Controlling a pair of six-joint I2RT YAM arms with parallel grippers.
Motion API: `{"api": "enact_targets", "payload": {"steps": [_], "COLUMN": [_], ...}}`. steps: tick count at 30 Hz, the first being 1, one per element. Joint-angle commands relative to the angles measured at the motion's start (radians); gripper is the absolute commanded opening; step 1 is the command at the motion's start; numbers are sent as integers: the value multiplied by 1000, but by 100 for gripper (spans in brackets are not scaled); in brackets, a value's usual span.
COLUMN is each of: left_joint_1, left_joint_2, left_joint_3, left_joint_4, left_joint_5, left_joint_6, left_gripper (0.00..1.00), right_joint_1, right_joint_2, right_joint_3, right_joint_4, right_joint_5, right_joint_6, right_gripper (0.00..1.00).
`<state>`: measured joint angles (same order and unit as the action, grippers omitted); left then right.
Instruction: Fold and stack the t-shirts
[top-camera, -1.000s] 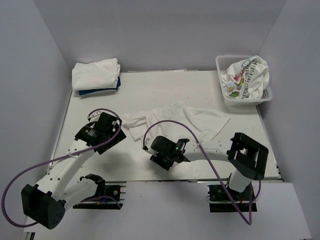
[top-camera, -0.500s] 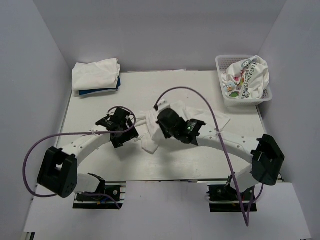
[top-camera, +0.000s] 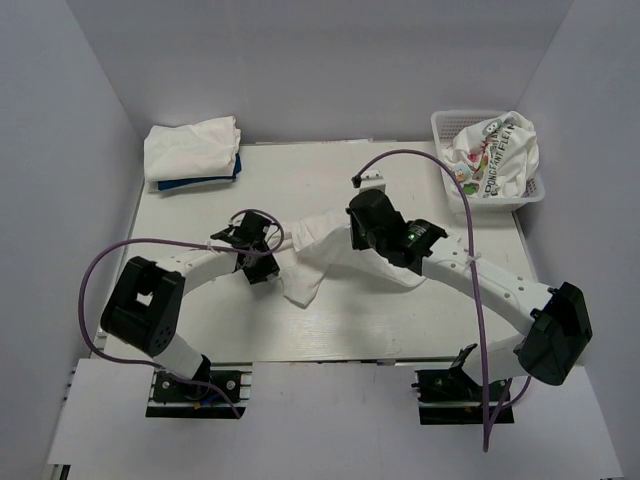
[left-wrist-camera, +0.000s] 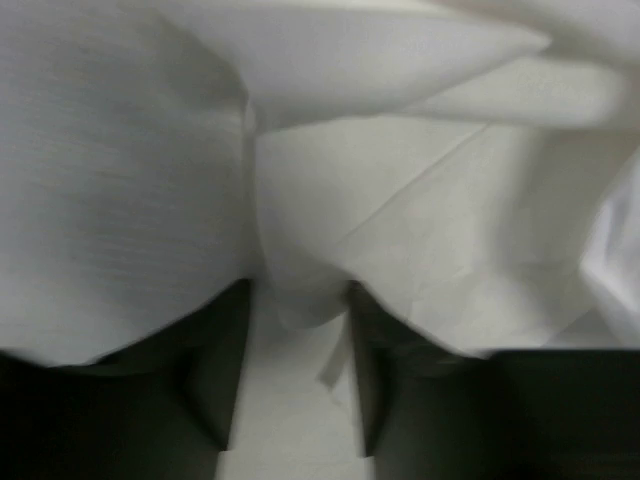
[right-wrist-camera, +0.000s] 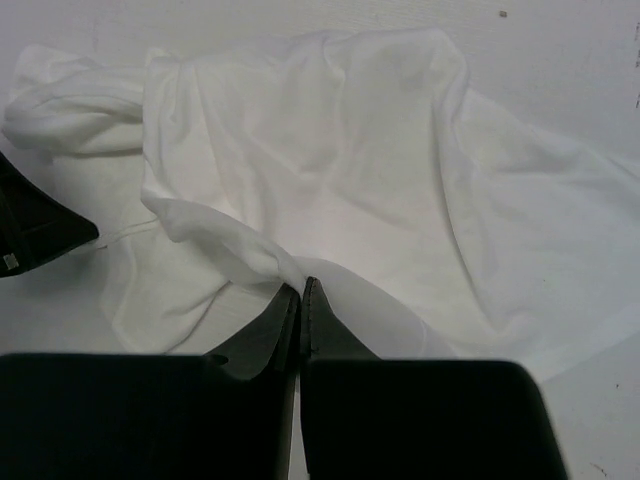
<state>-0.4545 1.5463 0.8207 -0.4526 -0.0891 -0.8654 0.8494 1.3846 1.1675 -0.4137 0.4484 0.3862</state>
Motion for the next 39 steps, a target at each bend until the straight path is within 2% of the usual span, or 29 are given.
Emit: {"api": "enact_targets", "payload": {"steps": [1, 3, 4, 7, 10, 12, 15, 17, 20, 24, 25, 27, 28, 29, 31, 36, 39], "left_joint_1": [11, 11, 11, 11, 11, 11, 0, 11, 11, 11, 11, 11, 11, 11, 11, -1, -1], "left_joint_2": [44, 54, 54, 23, -73, -142, -290, -397, -480, -503, -503, -531, -557, -572, -601, -708, -776], "left_joint_3": [28, 37, 37, 55, 67, 119, 221, 274, 368, 540, 592, 658, 679, 699, 762, 918, 894], "left_joint_4": [37, 25, 3, -23, -55, -116, -211, -210, -227, -307, -307, -331, -331, -331, -331, -388, -368], "left_joint_5": [-15, -34, -43, -43, -63, -99, -274, -325, -452, -637, -665, -742, -768, -808, -845, -928, -937], "left_joint_6": [8, 8, 8, 8, 17, 42, 52, 94, 103, 103, 103, 103, 118, 134, 173, 209, 209], "left_gripper": [42, 22, 0, 0, 0, 0, 0, 0, 0, 0, 0, 0, 0, 0, 0, 0, 0], "right_joint_1": [-26, -38, -42, -68, -98, -133, -176, -202, -237, -269, -277, -282, -286, -286, -286, -283, -283], "right_joint_2": [-19, -21, -22, -16, -10, -15, -74, -151, -205, -248, -265, -289, -315, -324, -361, -407, -414], "right_joint_3": [11, 23, 26, 43, 87, 132, 152, 164, 208, 286, 305, 324, 324, 325, 346, 408, 432], "right_joint_4": [-16, -25, -30, -43, -88, -112, -68, -44, 38, 165, 211, 285, 390, 401, 495, 593, 619], "right_joint_5": [-8, -8, 1, 21, 81, 173, 315, 384, 472, 588, 599, 660, 668, 676, 685, 728, 747], "right_joint_6": [29, 23, 23, 26, 33, 54, 54, 43, -64, -216, -313, -368, -477, -504, -594, -756, -822], "right_gripper": [0, 0, 0, 0, 0, 0, 0, 0, 0, 0, 0, 0, 0, 0, 0, 0, 0]}}
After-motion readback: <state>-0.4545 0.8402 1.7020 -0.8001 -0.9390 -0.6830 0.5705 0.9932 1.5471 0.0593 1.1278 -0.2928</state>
